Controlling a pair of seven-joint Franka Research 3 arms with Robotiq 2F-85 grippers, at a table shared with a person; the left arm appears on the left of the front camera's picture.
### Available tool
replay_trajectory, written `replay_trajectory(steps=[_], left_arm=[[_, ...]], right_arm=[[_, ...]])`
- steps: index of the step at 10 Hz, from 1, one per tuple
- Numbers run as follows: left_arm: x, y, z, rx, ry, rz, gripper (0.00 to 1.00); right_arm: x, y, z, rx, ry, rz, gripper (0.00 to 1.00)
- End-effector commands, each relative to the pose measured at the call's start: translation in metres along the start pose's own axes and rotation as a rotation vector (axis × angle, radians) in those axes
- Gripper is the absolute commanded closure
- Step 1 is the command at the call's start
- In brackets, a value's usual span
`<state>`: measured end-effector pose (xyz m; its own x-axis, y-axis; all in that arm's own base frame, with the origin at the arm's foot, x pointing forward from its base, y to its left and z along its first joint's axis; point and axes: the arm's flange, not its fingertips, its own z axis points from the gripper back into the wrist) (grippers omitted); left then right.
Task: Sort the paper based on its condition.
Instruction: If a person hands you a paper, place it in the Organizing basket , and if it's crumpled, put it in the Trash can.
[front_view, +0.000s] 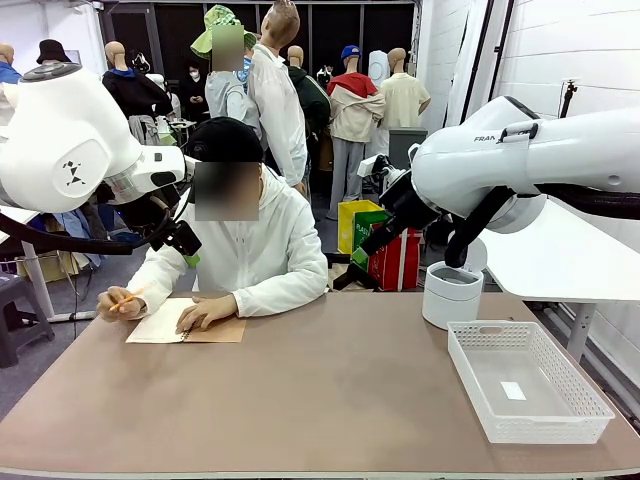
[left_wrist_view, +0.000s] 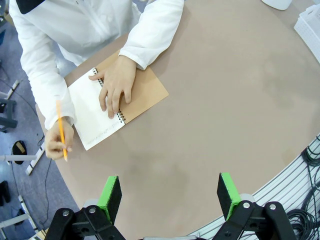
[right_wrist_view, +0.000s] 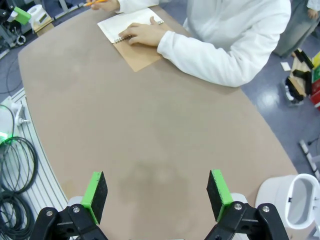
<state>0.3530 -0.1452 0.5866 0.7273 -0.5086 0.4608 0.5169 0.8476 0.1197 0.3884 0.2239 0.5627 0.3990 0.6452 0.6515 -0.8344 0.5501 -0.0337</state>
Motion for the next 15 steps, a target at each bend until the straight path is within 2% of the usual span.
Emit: replay_trajectory(steps=[1,15], left_arm=[[0.0002,0.0009,0.0005,-0.002,-0.006,0.002,0.0],[0.0002,0.0009,0.0005,-0.002,-0.006,0.002,0.0]], right_arm=[[0.001,0.0007,0.0003,-0.004,0.001,-0.004,0.0],[0.001,0.0007,0.0003,-0.004,0.001,-0.004,0.0]])
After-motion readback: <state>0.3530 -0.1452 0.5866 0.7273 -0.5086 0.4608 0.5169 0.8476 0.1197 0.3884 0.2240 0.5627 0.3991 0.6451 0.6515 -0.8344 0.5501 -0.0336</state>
